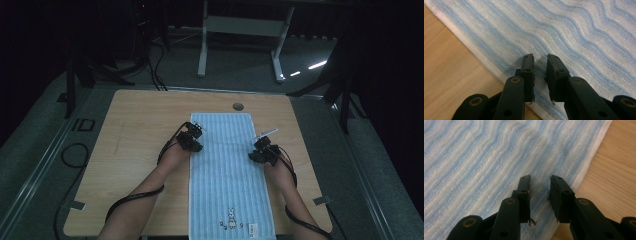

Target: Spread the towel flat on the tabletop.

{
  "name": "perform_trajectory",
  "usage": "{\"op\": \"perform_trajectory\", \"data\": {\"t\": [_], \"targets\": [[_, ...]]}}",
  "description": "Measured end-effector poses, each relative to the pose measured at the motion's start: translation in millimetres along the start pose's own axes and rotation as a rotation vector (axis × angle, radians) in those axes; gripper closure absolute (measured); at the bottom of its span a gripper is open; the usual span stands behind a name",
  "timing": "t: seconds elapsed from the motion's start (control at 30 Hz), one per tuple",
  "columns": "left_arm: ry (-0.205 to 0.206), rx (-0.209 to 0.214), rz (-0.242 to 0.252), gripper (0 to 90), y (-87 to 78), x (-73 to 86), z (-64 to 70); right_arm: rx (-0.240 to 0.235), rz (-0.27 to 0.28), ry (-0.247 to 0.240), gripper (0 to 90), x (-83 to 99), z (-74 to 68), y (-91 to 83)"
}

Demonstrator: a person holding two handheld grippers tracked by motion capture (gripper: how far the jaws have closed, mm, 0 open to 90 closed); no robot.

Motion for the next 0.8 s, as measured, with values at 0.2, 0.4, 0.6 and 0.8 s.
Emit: {"op": "perform_trajectory", "data": {"t": [0.2,0.4,0.6,0.8], "targets": [[-0.003,-0.022,-0.002,74.6,4.4,-9.9,-5.4,0.004,-0.002,0.016,69.8,-2.0,2.9,1.6],[-0.011,-0.024,-0.001,74.5,6.8,-14.9,-7.2,-0.003,-0.003,0.024,69.9,-2.9,5.7,2.4],[-0.006,-0.042,-0.012,73.5,5.6,-14.0,-6.1,-0.002,-0.015,0.022,69.4,-3.9,6.1,2.7],[-0.057,-0.049,0.032,54.4,-17.0,-16.5,-15.0,0.009,0.006,0.03,62.4,-10.8,20.2,-12.3]]}}
Point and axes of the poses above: each handheld gripper's, and its own axes: y roughly forward along the jaws, x roughly out of its underside, z roughly to its right, the point moved 10 cm from there along y, roughly forward along the jaws, and after that the axes turned 11 degrees about -y, right-handed, at the moved point
